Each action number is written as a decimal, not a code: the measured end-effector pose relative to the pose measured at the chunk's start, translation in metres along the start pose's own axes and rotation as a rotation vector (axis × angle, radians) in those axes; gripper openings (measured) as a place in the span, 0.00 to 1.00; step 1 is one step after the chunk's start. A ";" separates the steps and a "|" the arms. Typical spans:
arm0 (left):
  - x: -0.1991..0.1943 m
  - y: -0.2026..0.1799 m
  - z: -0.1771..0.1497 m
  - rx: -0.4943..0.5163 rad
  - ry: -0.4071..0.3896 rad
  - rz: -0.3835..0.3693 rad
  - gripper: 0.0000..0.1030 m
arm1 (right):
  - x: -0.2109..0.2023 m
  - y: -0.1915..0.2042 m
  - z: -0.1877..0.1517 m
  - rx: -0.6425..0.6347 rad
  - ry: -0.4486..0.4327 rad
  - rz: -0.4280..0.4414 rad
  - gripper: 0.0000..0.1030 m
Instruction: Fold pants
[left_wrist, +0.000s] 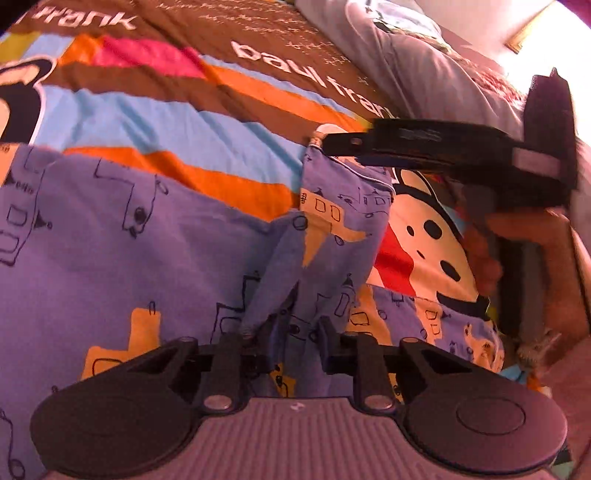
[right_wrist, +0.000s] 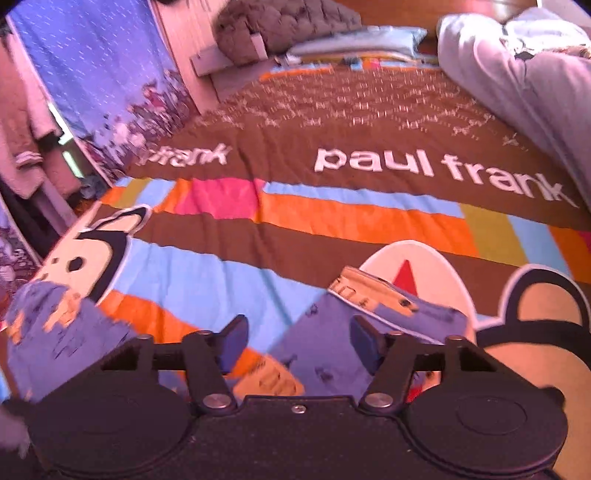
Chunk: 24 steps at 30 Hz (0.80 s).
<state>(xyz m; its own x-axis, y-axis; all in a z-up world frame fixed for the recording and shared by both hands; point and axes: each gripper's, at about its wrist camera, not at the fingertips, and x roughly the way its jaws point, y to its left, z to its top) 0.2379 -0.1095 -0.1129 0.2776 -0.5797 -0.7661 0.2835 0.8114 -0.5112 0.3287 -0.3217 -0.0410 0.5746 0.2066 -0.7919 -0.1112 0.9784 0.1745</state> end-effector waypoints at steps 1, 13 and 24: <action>-0.001 0.002 0.000 -0.015 -0.001 -0.012 0.23 | 0.009 0.004 0.004 -0.004 0.017 -0.024 0.50; 0.001 0.032 0.004 -0.178 0.021 -0.106 0.19 | 0.066 0.010 0.017 0.059 0.135 -0.227 0.20; 0.000 0.014 0.008 -0.086 0.013 -0.045 0.18 | -0.004 -0.018 -0.010 0.196 -0.125 -0.145 0.00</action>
<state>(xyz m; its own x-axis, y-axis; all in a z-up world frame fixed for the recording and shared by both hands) 0.2487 -0.0986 -0.1170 0.2540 -0.6148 -0.7467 0.2148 0.7886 -0.5762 0.3206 -0.3396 -0.0466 0.6699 0.0497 -0.7408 0.1313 0.9741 0.1841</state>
